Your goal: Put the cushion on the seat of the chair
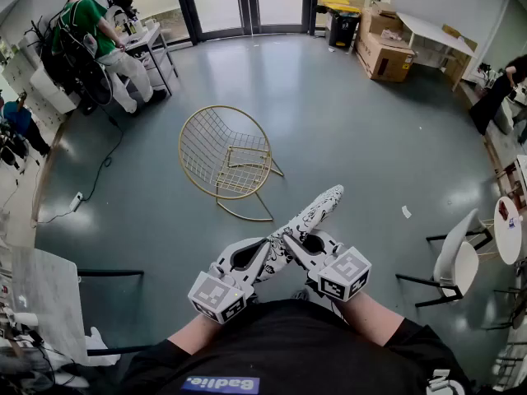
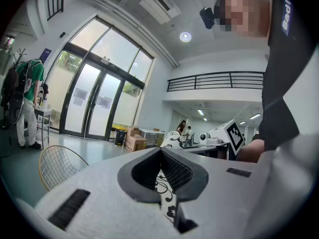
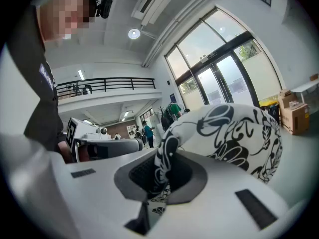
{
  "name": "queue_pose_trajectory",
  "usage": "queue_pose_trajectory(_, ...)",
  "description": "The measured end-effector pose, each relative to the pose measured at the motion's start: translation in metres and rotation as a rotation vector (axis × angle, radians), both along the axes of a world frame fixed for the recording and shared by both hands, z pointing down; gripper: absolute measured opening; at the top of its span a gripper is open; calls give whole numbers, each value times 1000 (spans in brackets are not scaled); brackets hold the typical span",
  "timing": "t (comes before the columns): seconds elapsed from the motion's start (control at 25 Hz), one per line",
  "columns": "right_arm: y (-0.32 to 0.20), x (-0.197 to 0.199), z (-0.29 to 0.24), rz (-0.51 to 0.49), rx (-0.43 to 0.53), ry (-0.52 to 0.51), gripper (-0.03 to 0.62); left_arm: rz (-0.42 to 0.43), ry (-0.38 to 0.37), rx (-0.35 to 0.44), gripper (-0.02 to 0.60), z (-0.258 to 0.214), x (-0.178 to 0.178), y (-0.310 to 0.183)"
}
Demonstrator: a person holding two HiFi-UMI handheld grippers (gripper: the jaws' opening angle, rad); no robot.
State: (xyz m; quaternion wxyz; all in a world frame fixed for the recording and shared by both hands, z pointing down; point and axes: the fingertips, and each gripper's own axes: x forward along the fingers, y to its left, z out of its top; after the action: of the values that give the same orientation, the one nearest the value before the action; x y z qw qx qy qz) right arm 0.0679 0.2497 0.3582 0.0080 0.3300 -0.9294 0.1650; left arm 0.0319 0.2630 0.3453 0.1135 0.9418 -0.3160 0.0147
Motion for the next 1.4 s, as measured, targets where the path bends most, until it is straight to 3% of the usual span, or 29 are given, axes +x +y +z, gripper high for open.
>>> queue_pose_trajectory(0.92, 9, -5, 2, -37, -21, -1, 37, -15, -5, -4, 17, -2, -4, 11)
queue_pose_trajectory(1.4, 1, 31, 10, -72, -47, -20, 37, -64, -22, -22, 17, 3, 21, 4)
